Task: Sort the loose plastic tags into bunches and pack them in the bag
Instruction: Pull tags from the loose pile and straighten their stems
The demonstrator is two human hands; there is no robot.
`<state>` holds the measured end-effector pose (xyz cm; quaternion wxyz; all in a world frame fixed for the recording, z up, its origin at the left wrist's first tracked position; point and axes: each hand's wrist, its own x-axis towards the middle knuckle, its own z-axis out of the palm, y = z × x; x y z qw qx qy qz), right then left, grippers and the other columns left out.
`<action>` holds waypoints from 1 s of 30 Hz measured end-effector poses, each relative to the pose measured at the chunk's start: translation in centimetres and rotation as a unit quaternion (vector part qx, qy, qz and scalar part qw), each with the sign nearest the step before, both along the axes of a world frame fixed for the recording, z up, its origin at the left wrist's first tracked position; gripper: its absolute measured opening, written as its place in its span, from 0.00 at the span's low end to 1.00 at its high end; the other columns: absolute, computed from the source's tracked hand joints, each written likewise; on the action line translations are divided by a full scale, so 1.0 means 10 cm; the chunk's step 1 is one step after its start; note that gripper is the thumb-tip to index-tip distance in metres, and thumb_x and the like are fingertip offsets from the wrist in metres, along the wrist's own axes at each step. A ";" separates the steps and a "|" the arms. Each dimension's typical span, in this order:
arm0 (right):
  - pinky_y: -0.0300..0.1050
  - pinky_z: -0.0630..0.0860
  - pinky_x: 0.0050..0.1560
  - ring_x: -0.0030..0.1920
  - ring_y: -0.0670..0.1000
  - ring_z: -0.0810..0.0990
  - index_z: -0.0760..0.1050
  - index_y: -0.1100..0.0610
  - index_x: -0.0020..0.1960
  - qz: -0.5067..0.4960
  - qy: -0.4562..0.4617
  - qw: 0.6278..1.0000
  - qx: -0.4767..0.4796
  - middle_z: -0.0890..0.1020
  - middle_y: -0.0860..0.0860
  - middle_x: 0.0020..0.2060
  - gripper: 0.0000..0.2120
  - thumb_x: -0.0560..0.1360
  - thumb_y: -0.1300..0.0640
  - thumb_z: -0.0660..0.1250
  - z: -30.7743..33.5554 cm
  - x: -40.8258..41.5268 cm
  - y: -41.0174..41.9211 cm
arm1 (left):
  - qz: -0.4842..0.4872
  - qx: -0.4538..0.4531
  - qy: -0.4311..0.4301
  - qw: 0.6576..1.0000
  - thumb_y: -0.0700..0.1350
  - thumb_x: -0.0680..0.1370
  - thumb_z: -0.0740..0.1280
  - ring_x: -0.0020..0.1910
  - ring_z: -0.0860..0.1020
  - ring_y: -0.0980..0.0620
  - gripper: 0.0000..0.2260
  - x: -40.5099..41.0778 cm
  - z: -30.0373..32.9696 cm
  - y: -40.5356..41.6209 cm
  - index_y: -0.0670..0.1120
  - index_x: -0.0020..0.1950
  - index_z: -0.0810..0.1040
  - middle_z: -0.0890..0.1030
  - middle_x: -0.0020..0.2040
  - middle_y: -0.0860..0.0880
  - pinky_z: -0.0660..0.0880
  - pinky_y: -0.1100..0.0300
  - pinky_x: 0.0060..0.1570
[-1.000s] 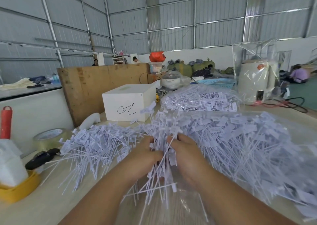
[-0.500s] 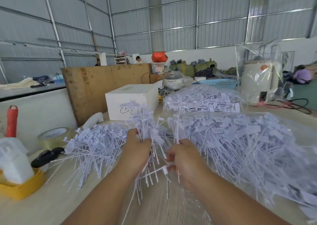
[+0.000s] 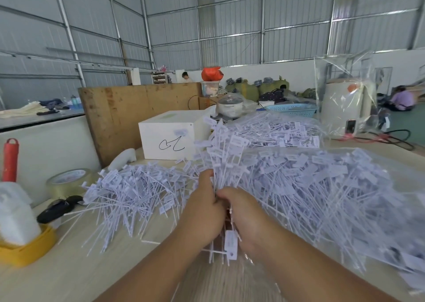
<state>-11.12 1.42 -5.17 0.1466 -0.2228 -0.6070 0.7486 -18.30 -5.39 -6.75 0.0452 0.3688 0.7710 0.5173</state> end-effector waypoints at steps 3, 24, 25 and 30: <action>0.49 0.78 0.53 0.52 0.59 0.82 0.81 0.61 0.53 0.027 0.045 0.999 0.003 0.84 0.60 0.51 0.12 0.77 0.56 0.62 0.00 0.02 0.00 | 0.002 0.048 -0.035 0.998 0.39 0.73 0.59 0.37 0.82 0.54 0.20 -0.04 0.03 -0.02 0.53 0.63 0.66 0.82 0.43 0.51 0.77 0.58 0.32; 0.52 0.74 0.48 0.50 0.59 0.77 0.77 0.62 0.64 0.145 0.107 0.963 -0.200 0.79 0.62 0.56 0.32 0.78 0.37 0.54 -0.04 0.05 0.17 | 0.014 0.052 -0.049 0.997 0.37 0.79 0.62 0.39 0.84 0.47 0.22 -0.14 0.14 -0.16 0.66 0.60 0.70 0.84 0.45 0.53 0.82 0.45 0.39; 0.54 0.74 0.52 0.52 0.59 0.77 0.78 0.61 0.63 0.142 0.101 0.964 -0.201 0.79 0.61 0.56 0.30 0.77 0.37 0.57 -0.04 0.05 0.16 | -0.004 0.039 -0.037 0.999 0.38 0.79 0.62 0.39 0.84 0.53 0.24 -0.13 0.14 -0.16 0.70 0.58 0.69 0.84 0.45 0.59 0.82 0.51 0.39; 0.50 0.81 0.45 0.42 0.54 0.82 0.80 0.61 0.56 0.113 0.071 0.976 -0.170 0.84 0.57 0.45 0.12 0.78 0.55 0.66 -0.05 0.05 0.13 | -0.067 -0.005 -0.023 0.997 0.42 0.80 0.64 0.52 0.80 0.65 0.26 -0.09 0.14 -0.17 0.79 0.55 0.68 0.81 0.52 0.66 0.75 0.67 0.49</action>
